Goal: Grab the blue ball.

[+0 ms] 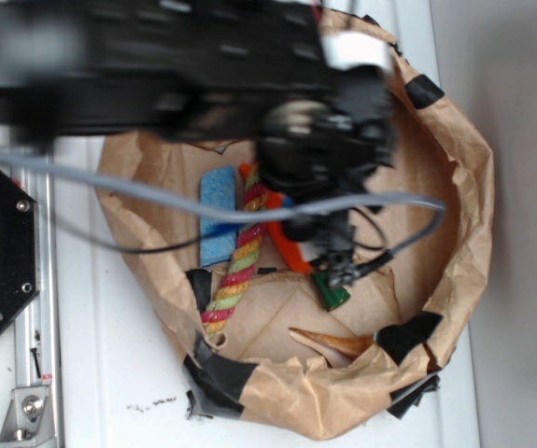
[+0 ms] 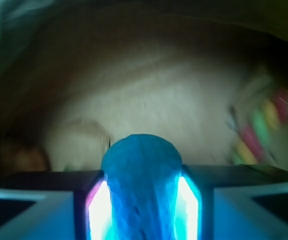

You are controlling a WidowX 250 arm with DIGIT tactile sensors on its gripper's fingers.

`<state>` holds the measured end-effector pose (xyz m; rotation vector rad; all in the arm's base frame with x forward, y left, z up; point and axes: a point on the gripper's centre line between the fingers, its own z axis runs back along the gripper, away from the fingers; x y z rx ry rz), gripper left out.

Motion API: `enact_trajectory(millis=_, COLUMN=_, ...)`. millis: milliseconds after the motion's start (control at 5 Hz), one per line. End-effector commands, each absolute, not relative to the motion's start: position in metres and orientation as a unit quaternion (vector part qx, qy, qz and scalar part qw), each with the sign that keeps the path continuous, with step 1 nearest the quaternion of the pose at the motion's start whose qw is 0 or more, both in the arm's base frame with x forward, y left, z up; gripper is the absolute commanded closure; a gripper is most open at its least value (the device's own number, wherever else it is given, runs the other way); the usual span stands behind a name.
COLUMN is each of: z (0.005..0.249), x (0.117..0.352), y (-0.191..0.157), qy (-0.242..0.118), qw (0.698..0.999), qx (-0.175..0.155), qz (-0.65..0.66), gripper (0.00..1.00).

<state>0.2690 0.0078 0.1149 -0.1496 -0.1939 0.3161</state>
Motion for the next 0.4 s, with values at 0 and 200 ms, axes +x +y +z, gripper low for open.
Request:
enact_trajectory(millis=0, z=0.1674, x=0.2325, y=0.0121, qy=-0.089, qw=0.99, qx=-0.048, qz=0.103, gripper=1.0)
enact_trajectory(millis=200, z=0.165, x=0.2292, y=0.0123, qy=-0.069, qw=0.992, qx=-0.042, qz=0.101, gripper=1.0)
